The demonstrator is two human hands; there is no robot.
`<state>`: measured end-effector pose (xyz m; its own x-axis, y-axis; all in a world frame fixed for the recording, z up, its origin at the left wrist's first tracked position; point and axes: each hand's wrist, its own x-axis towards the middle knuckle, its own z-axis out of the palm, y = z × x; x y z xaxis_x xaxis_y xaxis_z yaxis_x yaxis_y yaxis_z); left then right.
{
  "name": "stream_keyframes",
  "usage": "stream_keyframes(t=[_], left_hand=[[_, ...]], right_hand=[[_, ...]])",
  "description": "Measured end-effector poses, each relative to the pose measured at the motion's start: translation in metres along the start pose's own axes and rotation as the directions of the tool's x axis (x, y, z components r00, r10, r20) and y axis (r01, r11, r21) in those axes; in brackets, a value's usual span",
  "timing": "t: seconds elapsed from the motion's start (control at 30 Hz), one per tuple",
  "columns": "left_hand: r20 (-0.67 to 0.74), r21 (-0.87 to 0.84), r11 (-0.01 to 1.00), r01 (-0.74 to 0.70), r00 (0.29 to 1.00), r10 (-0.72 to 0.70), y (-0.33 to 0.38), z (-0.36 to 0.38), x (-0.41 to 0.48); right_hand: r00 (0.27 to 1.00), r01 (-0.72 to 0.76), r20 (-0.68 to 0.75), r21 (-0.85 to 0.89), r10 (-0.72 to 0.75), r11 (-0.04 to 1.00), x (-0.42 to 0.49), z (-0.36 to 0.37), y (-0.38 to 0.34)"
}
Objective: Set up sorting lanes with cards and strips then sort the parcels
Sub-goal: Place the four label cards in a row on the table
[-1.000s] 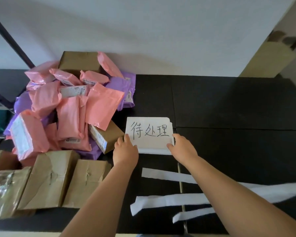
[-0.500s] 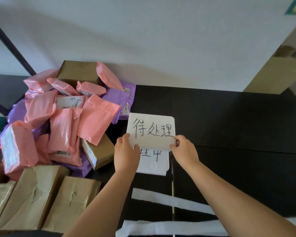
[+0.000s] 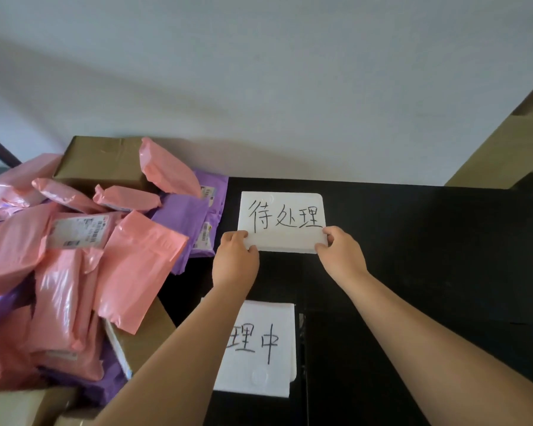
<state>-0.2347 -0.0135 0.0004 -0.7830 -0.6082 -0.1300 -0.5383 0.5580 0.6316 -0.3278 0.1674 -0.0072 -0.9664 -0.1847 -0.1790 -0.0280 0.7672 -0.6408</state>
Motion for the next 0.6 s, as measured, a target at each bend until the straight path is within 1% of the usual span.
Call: stream_keyframes(t=[0.13, 0.33, 0.43, 0.53, 0.6], left_hand=[[0.036, 0.002, 1.0, 0.017, 0.999, -0.017, 0.007, 0.013, 0.046], [0.066, 0.062, 0.997, 0.049, 0.996, -0.053, 0.002, 0.038, 0.104], [0.107, 0.125, 0.992, 0.034, 0.993, -0.048, -0.001, 0.05, 0.124], [0.17, 0.209, 0.978, -0.014, 0.985, -0.023, -0.004, 0.062, 0.14], [0.2, 0.182, 0.983, 0.001, 0.979, -0.038, -0.006, 0.07, 0.148]], right_hand=[[0.999, -0.025, 0.04, -0.019, 0.026, 1.0, 0.044, 0.013, -0.003], [0.997, -0.014, 0.073, -0.049, 0.018, 0.999, 0.098, 0.04, -0.007], [0.997, -0.008, 0.079, -0.07, 0.014, 0.998, 0.118, 0.051, -0.005], [0.996, -0.007, 0.089, -0.099, 0.016, 0.995, 0.134, 0.06, -0.003], [0.996, -0.022, 0.088, -0.097, 0.031, 0.995, 0.141, 0.066, -0.002]])
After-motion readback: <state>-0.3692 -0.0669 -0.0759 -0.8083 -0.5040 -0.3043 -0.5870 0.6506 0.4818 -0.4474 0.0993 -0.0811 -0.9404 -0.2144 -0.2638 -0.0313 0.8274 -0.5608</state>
